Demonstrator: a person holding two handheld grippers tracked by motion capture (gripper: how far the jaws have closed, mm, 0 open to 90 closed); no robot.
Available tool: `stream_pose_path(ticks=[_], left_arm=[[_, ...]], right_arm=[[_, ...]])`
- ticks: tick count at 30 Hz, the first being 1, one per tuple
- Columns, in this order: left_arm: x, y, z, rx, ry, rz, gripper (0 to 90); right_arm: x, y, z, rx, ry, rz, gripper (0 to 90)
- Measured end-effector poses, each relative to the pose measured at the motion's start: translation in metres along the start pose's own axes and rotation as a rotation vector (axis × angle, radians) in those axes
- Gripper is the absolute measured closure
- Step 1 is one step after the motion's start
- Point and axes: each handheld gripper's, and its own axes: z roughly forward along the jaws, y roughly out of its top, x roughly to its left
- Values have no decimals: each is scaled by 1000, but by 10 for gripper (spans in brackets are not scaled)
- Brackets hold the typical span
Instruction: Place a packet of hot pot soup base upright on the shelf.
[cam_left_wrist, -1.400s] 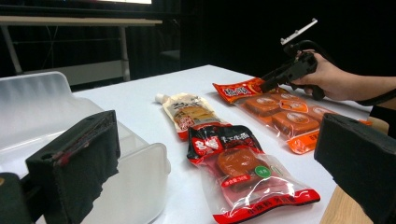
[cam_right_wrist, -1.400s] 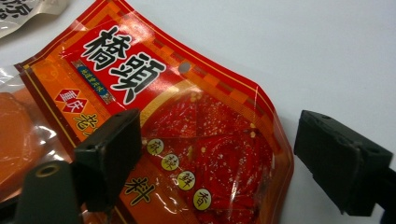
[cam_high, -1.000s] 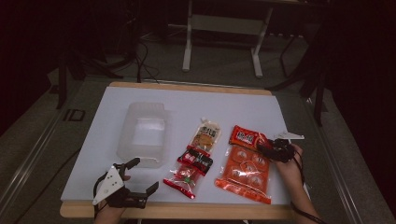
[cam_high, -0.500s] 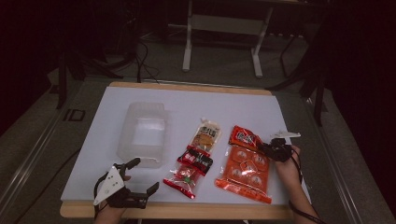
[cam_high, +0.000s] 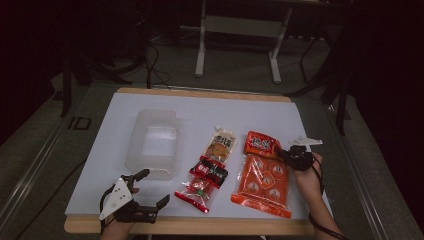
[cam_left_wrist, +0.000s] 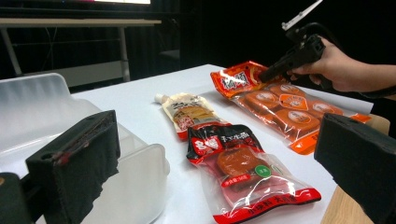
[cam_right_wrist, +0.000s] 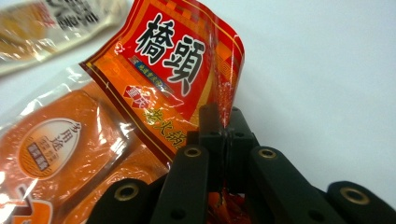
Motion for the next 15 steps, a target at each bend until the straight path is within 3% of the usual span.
stream_pose_path(ticks=[15], left_arm=[[1, 0, 0, -12, -3, -2, 7]], right_arm=[[11, 18, -39, -119, 24, -31, 890]])
